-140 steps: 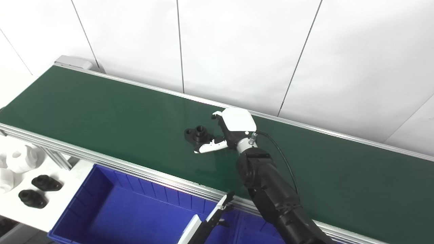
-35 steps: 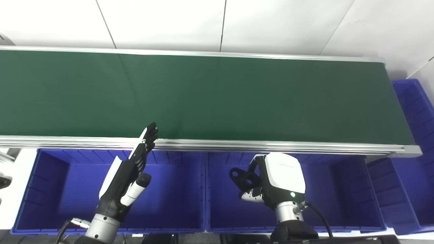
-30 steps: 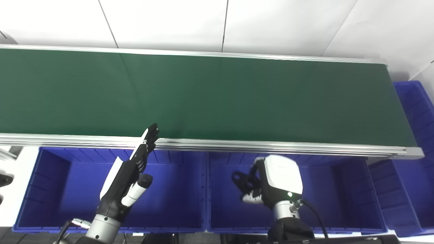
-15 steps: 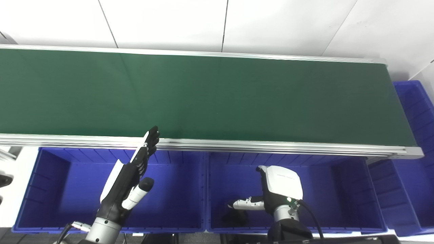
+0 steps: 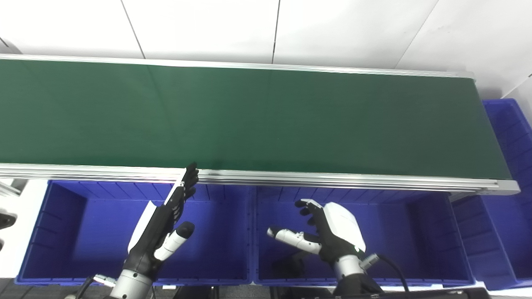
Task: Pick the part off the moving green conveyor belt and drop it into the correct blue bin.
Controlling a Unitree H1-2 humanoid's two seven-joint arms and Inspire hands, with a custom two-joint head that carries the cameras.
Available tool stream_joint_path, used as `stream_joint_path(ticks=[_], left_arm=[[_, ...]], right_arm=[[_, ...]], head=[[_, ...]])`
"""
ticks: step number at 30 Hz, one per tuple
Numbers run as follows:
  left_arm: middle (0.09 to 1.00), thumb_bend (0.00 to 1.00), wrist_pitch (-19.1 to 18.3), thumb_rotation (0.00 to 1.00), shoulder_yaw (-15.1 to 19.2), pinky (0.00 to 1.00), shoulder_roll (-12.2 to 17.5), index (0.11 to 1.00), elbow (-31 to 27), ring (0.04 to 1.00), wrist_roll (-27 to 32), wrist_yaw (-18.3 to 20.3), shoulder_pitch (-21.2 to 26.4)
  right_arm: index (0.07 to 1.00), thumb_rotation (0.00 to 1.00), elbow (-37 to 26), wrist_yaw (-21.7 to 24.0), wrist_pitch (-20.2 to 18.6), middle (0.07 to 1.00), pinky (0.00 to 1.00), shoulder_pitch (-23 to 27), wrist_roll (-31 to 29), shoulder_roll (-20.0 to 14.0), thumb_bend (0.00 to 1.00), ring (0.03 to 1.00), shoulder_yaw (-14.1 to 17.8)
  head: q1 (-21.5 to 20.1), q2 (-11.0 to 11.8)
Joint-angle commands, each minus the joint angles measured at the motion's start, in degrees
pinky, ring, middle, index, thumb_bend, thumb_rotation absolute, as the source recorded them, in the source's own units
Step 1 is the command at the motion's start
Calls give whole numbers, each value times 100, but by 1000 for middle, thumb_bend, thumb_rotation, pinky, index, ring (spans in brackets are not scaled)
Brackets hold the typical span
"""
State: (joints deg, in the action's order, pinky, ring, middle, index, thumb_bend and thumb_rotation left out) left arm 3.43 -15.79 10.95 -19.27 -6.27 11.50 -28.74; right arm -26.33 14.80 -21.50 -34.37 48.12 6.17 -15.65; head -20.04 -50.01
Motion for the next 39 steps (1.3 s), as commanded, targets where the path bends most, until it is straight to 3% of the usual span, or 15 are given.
stream_joint_path(ticks=[1, 3, 5, 8, 11, 17, 21, 24, 32, 35, 39], left_arm=[[1000, 857, 444, 933, -22, 951, -40, 1000, -168, 972, 3, -57, -105], [1000, 850, 495, 928, -17, 935, -41, 1000, -128, 963, -48, -84, -118], [1000, 843, 568, 924, -18, 928, -39, 1000, -44, 959, -81, -98, -116], [1000, 831, 707, 916, -23, 919, -30, 1000, 177, 957, -95, -103, -86], [1000, 842, 812, 905, -23, 911, -51, 1000, 346, 957, -77, -118, -75], [998, 880, 1225, 915, -27, 897, -57, 1000, 477, 951, -207, -188, -102], [1000, 874, 1523, 914, 3, 891, -51, 1000, 631, 961, -256, -212, -136], [1000, 886, 1660, 917, 17, 876, -77, 1000, 715, 957, -293, -254, -150], [990, 897, 2027, 919, 97, 866, -219, 1000, 932, 946, -332, -393, -271], [990, 890, 2115, 923, 100, 861, -260, 1000, 972, 945, -356, -433, -277], [999, 852, 2063, 932, 66, 851, -257, 1000, 886, 953, -368, -413, -273]], right_arm=[[797, 925, -991, -828, 990, 808, 682, -1078, -2394, 1175, 721, 768, -412], [806, 921, -847, -1212, 1630, 815, 704, -1505, -3008, 1219, 744, 770, -686], [810, 941, -464, -1546, 2367, 816, 719, -1612, -3144, 1034, 740, 772, -841], [811, 894, 462, -2002, 3430, 814, 727, -1289, -2882, 665, 735, 770, -682], [811, 832, 1189, -2158, 3969, 832, 739, -937, -2797, 409, 766, 788, -551], [822, 822, 1772, -2339, 4694, 854, 746, -677, -2724, 189, 791, 811, -691], [821, 823, 1999, -2571, 4839, 862, 751, -524, -2704, 32, 816, 822, -898], [850, 883, 2114, -2907, 4842, 884, 789, -364, -2491, -162, 846, 856, -1128], [894, 914, 2376, -3597, 4842, 925, 885, -93, -2459, -545, 849, 920, -1600], [903, 918, 2420, -3728, 4841, 933, 887, -22, -2474, -646, 841, 926, -1698], [900, 914, 2409, -3814, 4839, 929, 886, 31, -2502, -710, 828, 924, -1758]], head=[[109, 30], [156, 77], [223, 175], [259, 439], [279, 627], [335, 859], [390, 988], [408, 1041], [533, 1490], [540, 1525], [519, 1386]])
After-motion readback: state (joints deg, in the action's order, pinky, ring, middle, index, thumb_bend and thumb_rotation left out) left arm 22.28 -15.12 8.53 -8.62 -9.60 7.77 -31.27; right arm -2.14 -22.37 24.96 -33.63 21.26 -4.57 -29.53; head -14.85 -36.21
